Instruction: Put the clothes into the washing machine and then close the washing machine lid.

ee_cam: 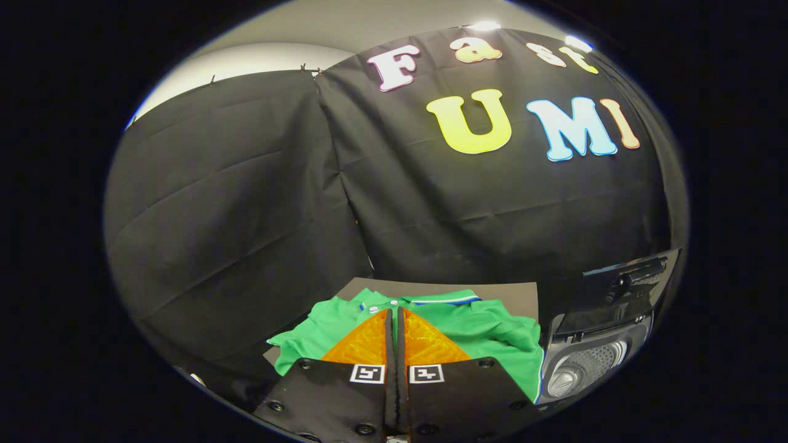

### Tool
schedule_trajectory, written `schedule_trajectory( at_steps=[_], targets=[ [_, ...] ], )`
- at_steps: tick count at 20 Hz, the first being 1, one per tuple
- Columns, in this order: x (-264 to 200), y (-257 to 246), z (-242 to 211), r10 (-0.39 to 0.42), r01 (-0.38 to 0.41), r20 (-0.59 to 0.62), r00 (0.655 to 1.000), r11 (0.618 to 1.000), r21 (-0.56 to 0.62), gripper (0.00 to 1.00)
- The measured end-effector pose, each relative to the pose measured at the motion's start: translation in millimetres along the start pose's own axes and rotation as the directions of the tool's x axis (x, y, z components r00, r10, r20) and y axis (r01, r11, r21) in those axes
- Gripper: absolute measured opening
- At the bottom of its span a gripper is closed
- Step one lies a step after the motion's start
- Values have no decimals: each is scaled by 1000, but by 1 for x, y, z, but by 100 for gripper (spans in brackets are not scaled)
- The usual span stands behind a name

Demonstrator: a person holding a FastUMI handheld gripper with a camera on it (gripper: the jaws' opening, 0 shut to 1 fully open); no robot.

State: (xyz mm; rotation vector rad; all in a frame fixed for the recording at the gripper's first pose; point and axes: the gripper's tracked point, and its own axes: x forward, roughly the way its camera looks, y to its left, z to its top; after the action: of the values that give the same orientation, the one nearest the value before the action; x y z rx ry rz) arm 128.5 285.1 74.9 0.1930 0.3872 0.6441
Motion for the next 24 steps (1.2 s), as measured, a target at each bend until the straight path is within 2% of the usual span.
schedule_trajectory(
  at_steps=[2,5,8,10,15,19,24],
  targets=[
    [-4,-3,8,0,0,22,1000,1000,-6,1],
    [-27,0,57,9,-16,161,987,999,41,1],
    [-31,0,75,16,-14,134,991,1000,-20,1],
    [-28,1,52,17,-13,55,998,998,-68,1],
    [-11,1,-12,-49,46,-41,998,995,-93,99],
    [7,3,-56,-104,84,-143,984,987,-135,98],
    [19,-8,-90,-168,134,-217,962,978,-161,98]
  ],
)
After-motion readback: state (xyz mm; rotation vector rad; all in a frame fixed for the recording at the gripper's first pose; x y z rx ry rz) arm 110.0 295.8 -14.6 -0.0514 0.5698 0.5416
